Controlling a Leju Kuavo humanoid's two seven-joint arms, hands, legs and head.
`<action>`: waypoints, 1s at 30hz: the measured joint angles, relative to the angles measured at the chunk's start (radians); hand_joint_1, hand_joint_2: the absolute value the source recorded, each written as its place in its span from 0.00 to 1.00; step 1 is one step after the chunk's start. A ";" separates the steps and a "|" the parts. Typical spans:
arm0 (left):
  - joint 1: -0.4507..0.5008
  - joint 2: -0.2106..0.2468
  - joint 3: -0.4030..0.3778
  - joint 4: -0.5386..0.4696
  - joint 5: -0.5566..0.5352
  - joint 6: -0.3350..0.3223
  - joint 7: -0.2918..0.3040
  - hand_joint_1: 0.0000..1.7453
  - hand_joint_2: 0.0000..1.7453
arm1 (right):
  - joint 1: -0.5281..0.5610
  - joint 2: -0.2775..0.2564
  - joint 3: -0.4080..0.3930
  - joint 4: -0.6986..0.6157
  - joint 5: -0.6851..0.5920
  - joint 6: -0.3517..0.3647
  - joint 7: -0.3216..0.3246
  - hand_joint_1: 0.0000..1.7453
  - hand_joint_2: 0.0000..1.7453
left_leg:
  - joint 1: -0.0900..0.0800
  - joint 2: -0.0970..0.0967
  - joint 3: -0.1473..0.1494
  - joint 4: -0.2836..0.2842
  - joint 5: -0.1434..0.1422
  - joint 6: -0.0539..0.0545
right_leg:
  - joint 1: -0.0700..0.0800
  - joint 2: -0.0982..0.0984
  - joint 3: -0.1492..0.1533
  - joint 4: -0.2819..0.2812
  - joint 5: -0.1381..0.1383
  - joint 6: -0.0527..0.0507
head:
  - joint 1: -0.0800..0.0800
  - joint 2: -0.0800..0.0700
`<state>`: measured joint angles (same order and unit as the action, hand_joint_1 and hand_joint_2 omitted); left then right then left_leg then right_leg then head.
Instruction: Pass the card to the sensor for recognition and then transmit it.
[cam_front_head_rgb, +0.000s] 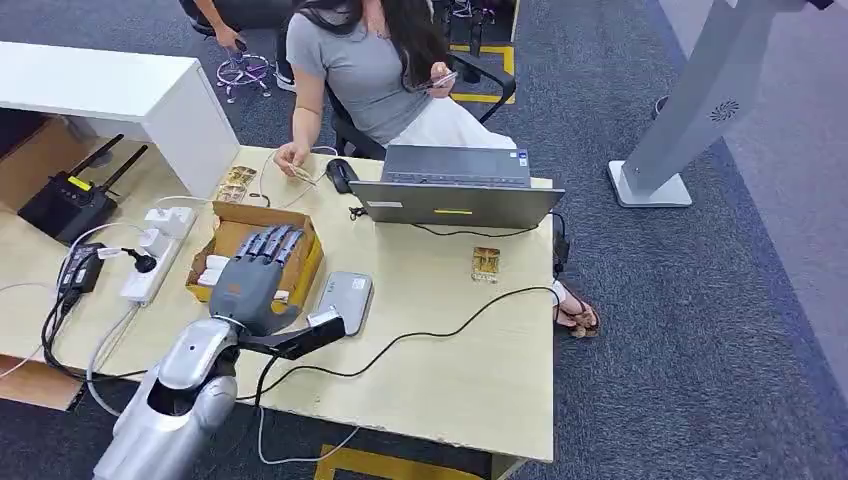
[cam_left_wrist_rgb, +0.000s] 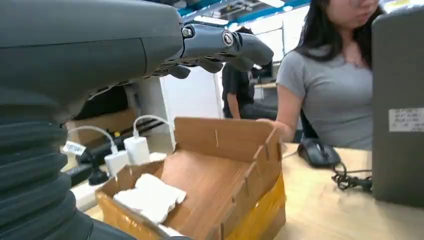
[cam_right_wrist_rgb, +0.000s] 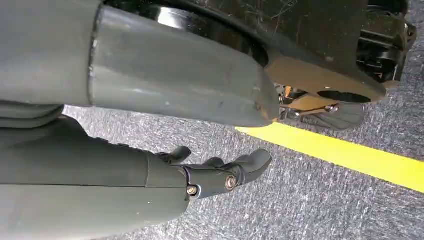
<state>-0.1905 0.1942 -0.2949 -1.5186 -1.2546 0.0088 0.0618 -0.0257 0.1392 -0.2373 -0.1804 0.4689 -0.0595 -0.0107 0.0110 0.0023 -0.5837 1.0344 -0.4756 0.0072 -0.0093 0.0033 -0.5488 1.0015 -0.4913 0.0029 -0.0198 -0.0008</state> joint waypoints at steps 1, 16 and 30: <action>0.000 0.002 0.000 0.003 0.007 -0.002 0.003 0.00 1.00 | 0.000 0.000 -0.001 0.000 0.004 0.001 0.000 0.00 0.00 | 0.000 0.000 0.000 0.000 0.000 0.000 | 0.000 0.000 0.000 0.000 0.000 0.000 | 0.000 0.000; -0.016 0.032 0.064 0.203 0.039 -0.002 0.028 0.00 1.00 | 0.000 0.000 -0.004 0.000 0.046 0.015 0.000 0.00 0.00 | 0.000 0.000 0.000 0.000 0.000 0.000 | 0.000 0.000 0.000 0.000 0.000 0.000 | 0.000 0.000; -0.021 0.030 0.101 0.253 0.040 0.012 0.030 0.00 1.00 | 0.000 0.000 -0.004 0.000 0.061 0.018 0.003 0.00 0.00 | 0.000 0.000 0.000 0.000 0.000 0.000 | 0.000 0.000 0.000 0.000 0.000 0.000 | 0.000 0.000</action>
<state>-0.2111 0.2239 -0.1938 -1.2661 -1.2142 0.0210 0.0916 -0.0259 0.1392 -0.2415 -0.1804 0.5295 -0.0420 -0.0072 0.0110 0.0020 -0.5841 1.0344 -0.4756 0.0071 -0.0092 0.0031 -0.5489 1.0017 -0.4914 0.0029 -0.0202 -0.0008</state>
